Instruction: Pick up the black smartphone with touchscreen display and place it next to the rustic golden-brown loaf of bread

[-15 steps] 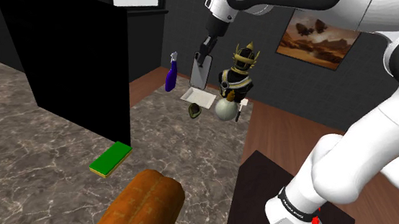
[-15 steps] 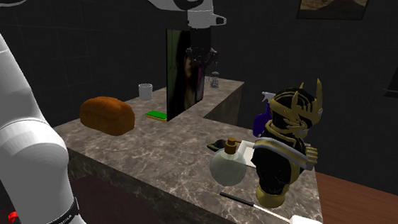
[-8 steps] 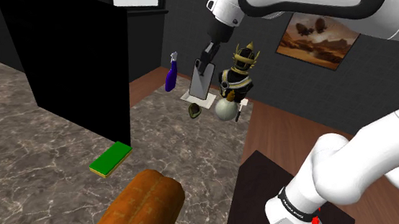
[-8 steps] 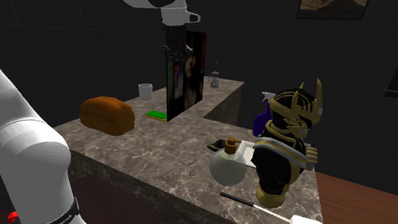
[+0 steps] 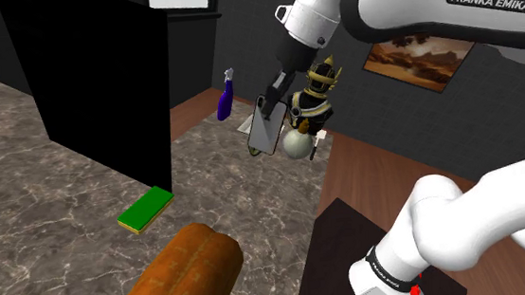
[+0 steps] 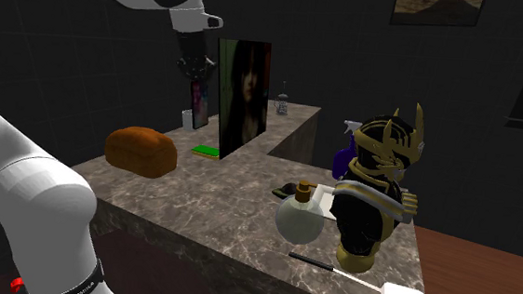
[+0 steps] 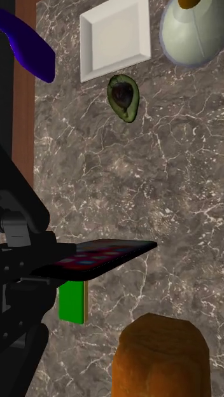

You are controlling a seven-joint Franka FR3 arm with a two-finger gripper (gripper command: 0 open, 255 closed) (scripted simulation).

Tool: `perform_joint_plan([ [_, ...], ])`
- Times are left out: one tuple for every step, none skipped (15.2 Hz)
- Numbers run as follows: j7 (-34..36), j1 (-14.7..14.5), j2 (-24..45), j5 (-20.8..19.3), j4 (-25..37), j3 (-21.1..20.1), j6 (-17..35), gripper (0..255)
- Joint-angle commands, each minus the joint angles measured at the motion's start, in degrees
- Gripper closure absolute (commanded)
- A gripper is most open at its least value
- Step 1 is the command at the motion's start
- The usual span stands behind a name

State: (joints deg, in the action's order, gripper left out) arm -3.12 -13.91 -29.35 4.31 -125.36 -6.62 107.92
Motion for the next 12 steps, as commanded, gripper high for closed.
perform_joint_plan([
  [2.44, -0.81, -1.26, 0.57, -0.79, -1.84, -0.33, 255],
  [3.71, -1.27, -2.04, 0.92, -1.28, -2.84, -0.54, 255],
  [4.99, -1.74, -2.76, 1.29, -1.71, -3.84, -0.74, 255],
  [6.28, -2.22, -3.42, 1.67, -2.08, -4.86, -0.96, 255],
  [7.57, -2.69, -4.03, 2.07, -2.38, -5.90, -1.17, 255],
  [8.88, -3.16, -4.58, 2.48, -2.62, -6.94, -1.39, 255],
  [10.19, -3.64, -5.07, 2.89, -2.79, -8.00, -1.60, 255],
  [11.51, -4.09, -5.50, 3.31, -2.89, -9.08, -1.82, 255],
  [12.84, -4.54, -5.87, 3.74, -2.94, -10.18, -2.03, 255],
  [14.18, -4.98, -6.18, 4.16, -2.91, -11.28, -2.24, 255],
  [15.54, -5.42, -6.42, 4.58, -2.83, -12.40, -2.44, 255],
  [16.90, -5.85, -6.60, 4.99, -2.68, -13.53, -2.64, 255],
])
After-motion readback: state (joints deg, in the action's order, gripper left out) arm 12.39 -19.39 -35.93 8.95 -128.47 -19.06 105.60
